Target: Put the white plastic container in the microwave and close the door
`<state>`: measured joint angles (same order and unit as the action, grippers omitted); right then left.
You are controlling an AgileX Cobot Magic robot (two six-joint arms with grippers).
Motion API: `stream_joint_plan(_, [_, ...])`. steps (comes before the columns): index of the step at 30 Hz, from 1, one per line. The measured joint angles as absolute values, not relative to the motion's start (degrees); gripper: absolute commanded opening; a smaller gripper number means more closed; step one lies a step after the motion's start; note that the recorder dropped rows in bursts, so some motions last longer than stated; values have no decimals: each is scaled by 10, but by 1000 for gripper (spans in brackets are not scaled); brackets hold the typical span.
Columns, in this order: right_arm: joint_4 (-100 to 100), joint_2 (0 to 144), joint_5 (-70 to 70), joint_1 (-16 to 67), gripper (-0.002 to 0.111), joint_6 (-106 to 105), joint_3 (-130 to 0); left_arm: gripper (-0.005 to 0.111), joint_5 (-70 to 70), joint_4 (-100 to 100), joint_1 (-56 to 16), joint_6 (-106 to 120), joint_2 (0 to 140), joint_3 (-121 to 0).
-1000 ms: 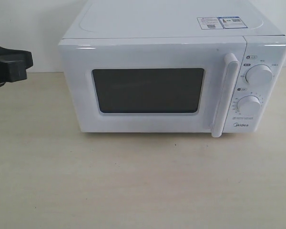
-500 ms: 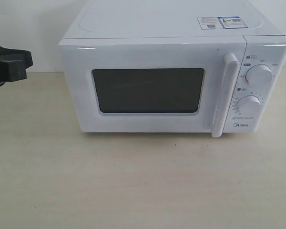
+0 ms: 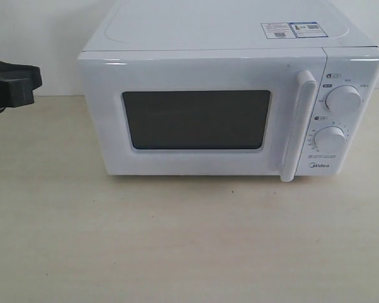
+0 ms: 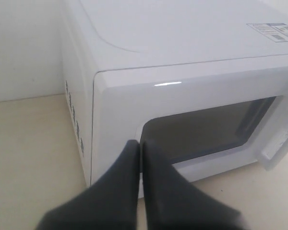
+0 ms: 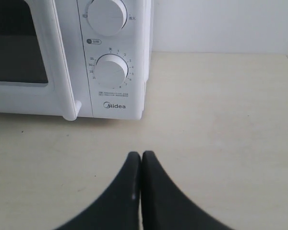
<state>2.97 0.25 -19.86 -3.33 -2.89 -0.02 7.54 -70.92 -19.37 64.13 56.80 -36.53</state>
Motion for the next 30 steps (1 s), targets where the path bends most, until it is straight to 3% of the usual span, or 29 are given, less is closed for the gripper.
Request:
stream_joint_plan(5, [30, 3, -199, -33, 0, -29, 0, 4, 47, -694, -183, 671, 410, -365])
stream_joint_plan(10, [30, 3, -199, -33, 0, -29, 0, 4, 36, -693, -87, 671, 213, -355])
stream_joint_plan(14, [30, 3, -199, -33, 0, -29, 0, 4, 10, -693, -50, 671, 114, -319])
stream_joint_plan(25, [30, 3, -199, -33, 0, -29, 0, 4, -51, -889, -45, 473, 37, -189])
stream_joint_plan(30, [30, 3, -199, -33, 0, -29, 0, 4, 5, -668, -45, 154, 20, -154])
